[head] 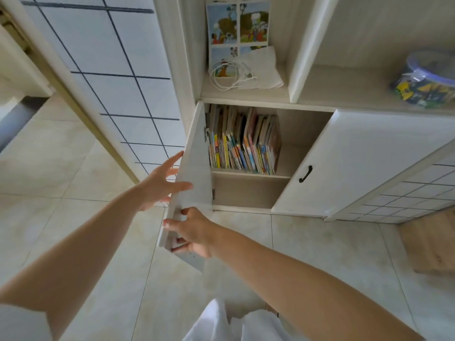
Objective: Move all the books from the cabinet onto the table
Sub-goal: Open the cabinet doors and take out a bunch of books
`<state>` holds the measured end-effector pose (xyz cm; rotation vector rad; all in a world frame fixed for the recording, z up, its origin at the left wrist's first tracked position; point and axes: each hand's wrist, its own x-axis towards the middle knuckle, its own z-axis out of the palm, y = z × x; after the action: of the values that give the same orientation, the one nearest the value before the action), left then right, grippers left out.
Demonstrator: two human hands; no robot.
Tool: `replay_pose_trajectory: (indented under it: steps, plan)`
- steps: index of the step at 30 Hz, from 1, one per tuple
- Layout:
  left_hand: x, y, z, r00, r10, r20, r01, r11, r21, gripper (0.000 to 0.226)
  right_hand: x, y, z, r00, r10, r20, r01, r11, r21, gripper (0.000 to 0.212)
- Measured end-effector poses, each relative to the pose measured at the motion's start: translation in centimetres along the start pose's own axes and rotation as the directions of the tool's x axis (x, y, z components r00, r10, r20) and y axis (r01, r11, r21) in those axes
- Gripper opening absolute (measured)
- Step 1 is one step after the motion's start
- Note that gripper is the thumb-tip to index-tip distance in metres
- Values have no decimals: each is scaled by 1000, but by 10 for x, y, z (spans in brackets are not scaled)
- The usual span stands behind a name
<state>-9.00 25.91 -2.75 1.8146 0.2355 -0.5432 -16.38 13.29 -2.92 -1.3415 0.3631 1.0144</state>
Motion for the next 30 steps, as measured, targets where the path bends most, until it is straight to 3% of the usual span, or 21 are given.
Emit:
replay_pose_trajectory:
  steps: [6,11,21,24,26,28,30]
  plan:
    - [-7,-9,-28,999,-34,3,34,999,10,72,15,-3,33,1000,-20,-19,21,998,54,57]
    - [-7,-10,-46,998,-66,20,67,996,-52,31,22,-6,47,998,-41,-41,44,997,71,46]
    - [-2,3,-65,997,-70,28,66,990,127,29,25,0,44,998,-42,-44,45,997,60,62]
    - [4,11,-64,999,14,-28,-8,977,214,26,24,-1,19,995,-20,-93,20,1000,3,59]
    - [9,22,-58,986,129,-104,-92,948,303,30,24,-6,-7,985,-26,-168,28,1000,6,43]
    - [15,36,-48,953,270,-140,-177,866,468,34,20,-15,-37,970,-43,-240,51,998,26,20]
    - [21,48,-35,916,373,-145,-236,796,557,34,13,-24,-68,950,-54,-308,63,998,17,12]
